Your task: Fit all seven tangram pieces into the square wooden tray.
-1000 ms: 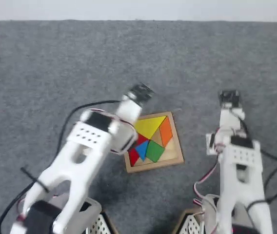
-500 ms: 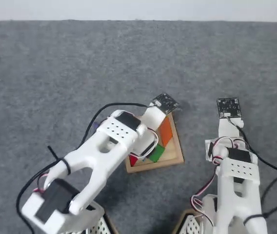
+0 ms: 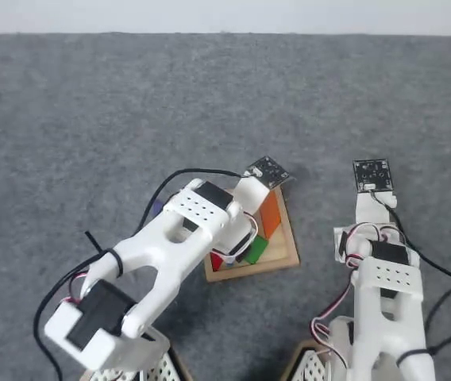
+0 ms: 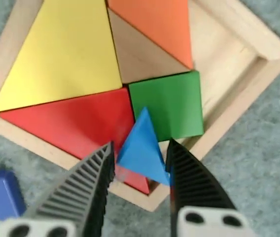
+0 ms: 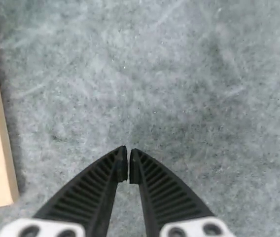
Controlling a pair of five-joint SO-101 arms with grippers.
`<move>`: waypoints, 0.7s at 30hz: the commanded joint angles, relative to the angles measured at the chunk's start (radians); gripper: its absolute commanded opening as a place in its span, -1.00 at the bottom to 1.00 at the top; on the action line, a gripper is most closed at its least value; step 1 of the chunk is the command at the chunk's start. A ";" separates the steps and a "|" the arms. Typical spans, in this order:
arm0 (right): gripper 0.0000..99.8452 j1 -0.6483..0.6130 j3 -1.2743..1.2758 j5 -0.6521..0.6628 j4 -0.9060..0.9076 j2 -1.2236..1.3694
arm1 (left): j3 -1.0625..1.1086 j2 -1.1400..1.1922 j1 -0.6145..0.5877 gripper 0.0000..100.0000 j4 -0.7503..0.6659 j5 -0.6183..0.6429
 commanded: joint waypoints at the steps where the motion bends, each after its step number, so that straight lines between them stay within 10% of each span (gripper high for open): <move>1: -0.99 0.008 -0.009 0.015 -0.019 -0.031 | -0.036 -0.041 -0.003 -0.67 0.028 -0.058; 21: -0.99 -0.022 -0.009 0.012 -0.019 -0.031 | -0.053 -0.046 -0.009 -0.67 0.138 -0.350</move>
